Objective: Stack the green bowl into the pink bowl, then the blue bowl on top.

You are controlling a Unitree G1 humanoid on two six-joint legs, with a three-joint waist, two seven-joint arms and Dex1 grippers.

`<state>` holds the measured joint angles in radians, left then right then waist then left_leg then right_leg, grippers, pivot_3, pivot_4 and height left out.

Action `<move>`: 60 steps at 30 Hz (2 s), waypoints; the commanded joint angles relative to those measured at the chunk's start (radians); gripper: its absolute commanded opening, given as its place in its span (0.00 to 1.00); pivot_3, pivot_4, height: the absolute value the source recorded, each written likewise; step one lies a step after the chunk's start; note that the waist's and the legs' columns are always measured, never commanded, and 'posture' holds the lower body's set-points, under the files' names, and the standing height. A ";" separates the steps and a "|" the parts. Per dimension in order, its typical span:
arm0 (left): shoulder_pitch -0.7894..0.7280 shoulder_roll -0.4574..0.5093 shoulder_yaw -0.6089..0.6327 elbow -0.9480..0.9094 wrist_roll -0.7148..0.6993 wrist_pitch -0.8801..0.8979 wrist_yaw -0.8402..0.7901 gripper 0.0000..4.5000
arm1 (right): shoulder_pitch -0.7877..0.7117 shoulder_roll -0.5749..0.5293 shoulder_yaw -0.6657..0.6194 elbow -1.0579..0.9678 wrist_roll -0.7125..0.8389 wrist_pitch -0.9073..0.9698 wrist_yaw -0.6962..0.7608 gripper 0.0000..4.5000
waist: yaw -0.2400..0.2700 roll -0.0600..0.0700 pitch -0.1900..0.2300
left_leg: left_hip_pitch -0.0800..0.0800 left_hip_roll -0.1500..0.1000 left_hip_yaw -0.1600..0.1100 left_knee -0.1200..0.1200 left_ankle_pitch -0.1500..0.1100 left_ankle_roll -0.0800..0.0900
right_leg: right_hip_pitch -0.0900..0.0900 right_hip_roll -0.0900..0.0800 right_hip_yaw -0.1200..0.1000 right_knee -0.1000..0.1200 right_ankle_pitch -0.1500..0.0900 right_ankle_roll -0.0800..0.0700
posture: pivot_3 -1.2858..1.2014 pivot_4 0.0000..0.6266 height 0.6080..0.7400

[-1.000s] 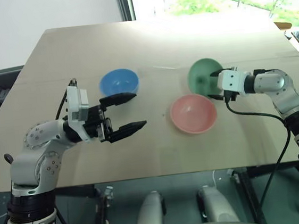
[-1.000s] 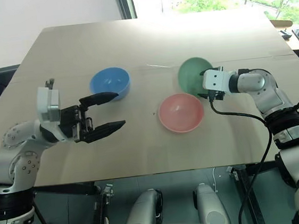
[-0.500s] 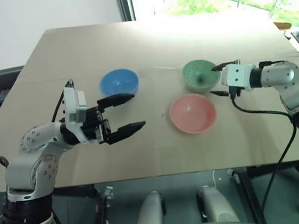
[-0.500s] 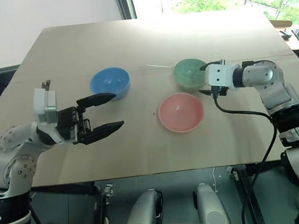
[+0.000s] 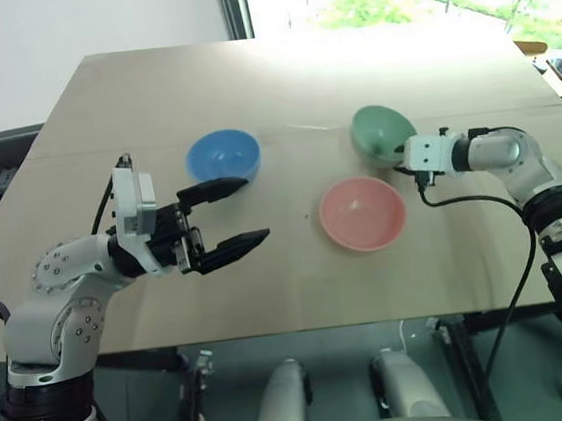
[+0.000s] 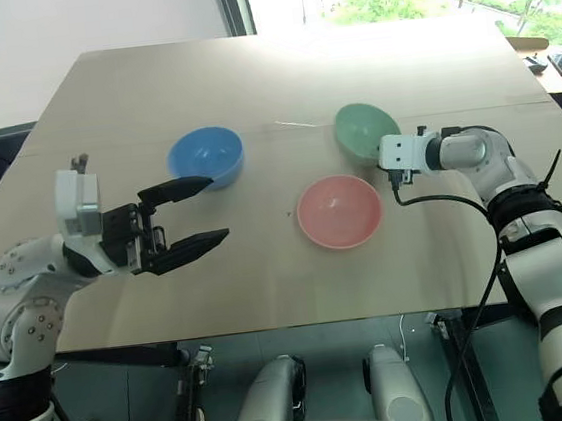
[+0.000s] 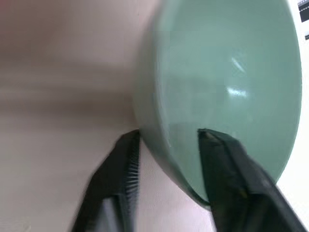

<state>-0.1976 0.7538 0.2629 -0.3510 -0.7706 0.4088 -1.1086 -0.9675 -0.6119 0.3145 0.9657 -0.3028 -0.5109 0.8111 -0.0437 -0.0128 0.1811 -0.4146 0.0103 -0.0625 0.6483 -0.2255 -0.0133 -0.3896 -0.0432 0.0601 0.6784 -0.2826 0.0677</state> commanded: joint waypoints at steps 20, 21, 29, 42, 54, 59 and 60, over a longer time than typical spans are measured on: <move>0.032 0.042 0.007 0.139 0.034 -0.070 -0.174 1.00 | 0.409 -0.220 -0.166 -1.232 0.445 0.655 0.292 0.01 | 0.006 0.002 0.002 | -0.001 0.000 -0.002 0.000 0.000 0.000 | 0.000 0.000 -0.001 0.000 0.000 0.000 | 0.52 0.24 1.00; 0.029 0.053 0.014 0.158 0.033 -0.073 -0.196 1.00 | 0.434 -0.224 -0.162 -1.301 0.453 0.713 0.282 0.01 | 0.005 0.002 0.001 | -0.001 0.000 -0.001 0.000 0.000 0.000 | 0.000 0.000 -0.001 0.001 0.000 0.000 | 0.52 0.24 1.00; -0.031 0.074 -0.014 0.237 0.068 -0.107 -0.269 1.00 | 0.477 -0.234 -0.140 -1.437 0.446 0.934 0.249 0.50 | 0.009 0.002 0.001 | 0.000 0.000 -0.002 0.001 0.000 0.000 | 0.001 0.000 -0.002 0.000 0.000 0.000 | 0.52 0.24 1.00; -0.179 0.005 -0.141 0.197 0.476 -0.233 0.130 1.00 | 0.627 -0.057 -0.514 -1.701 0.783 1.233 -0.037 0.88 | 0.013 0.001 0.001 | -0.001 0.000 -0.003 0.000 0.000 0.000 | 0.001 0.000 -0.003 0.000 0.000 0.000 | 0.52 0.24 1.00; -0.390 0.116 -0.445 0.322 0.941 -0.047 0.282 1.00 | 0.679 0.005 -0.391 -1.745 0.755 1.190 -0.174 0.88 | 0.004 0.000 0.001 | -0.001 -0.001 -0.003 0.000 0.000 0.000 | 0.001 0.001 -0.003 0.000 0.000 0.001 | 0.52 0.24 1.00; -0.380 0.110 -0.484 0.358 0.989 -0.066 0.274 0.89 | 0.689 -0.016 -0.366 -1.721 0.719 1.146 -0.173 0.89 | 0.004 0.000 0.001 | -0.001 0.000 -0.003 0.000 0.000 0.000 | 0.001 0.001 -0.003 0.000 0.000 0.001 | 0.52 0.24 1.00; -0.377 0.106 -0.485 0.356 0.989 -0.072 0.270 0.85 | 0.691 -0.018 -0.365 -1.722 0.716 1.141 -0.174 0.89 | 0.005 0.000 0.001 | -0.002 0.000 -0.003 0.000 0.000 0.000 | 0.001 0.001 -0.003 0.000 0.000 0.001 | 0.52 0.24 1.00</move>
<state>-0.5717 0.8603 -0.2231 0.0207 0.2085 0.3587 -0.8343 -0.2776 -0.6197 -0.0454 -0.7375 0.4228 0.6637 0.6455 -0.0389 -0.0132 0.1822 -0.4162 0.0099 -0.0657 0.6485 -0.2257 -0.0130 -0.3890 -0.0425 0.0569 0.6785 -0.2827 0.0683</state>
